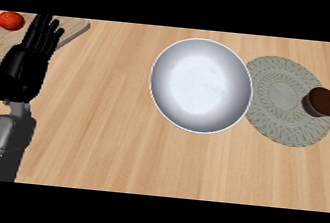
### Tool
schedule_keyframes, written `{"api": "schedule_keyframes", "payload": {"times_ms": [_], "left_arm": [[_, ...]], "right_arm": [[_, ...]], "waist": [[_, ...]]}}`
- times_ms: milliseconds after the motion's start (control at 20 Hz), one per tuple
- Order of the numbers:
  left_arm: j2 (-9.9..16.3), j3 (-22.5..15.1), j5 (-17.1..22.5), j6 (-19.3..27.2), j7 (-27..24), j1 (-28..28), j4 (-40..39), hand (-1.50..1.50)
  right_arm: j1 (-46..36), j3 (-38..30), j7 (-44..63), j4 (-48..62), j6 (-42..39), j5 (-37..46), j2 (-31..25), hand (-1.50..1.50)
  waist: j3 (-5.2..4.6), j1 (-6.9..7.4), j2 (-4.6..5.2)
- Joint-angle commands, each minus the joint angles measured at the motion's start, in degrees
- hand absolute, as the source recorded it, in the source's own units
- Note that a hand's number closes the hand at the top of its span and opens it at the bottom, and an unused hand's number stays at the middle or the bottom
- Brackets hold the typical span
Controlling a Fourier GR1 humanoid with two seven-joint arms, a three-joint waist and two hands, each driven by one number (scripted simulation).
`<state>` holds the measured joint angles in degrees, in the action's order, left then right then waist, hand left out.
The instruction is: Pick the lemon from the placemat and place it in the bowl
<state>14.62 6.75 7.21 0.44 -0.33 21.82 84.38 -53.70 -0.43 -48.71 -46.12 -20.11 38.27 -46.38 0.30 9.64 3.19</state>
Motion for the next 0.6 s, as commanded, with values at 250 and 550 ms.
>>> {"api": "schedule_keyframes", "payload": {"times_ms": [250,550], "left_arm": [[0.1,0.7,-0.3,0.4,-0.9,-0.9,-1.0,0.0],[2.1,2.6,0.6,-0.8,-0.9,-1.7,-1.7,0.0]], "right_arm": [[-11.7,0.5,-8.7,9.3,-16.3,-10.2,3.1,1.5],[-17.8,4.8,-5.4,12.5,-21.4,-12.9,5.4,1.5]], "waist": [[-0.29,-1.59,-1.07],[-0.4,-2.45,-1.42]]}}
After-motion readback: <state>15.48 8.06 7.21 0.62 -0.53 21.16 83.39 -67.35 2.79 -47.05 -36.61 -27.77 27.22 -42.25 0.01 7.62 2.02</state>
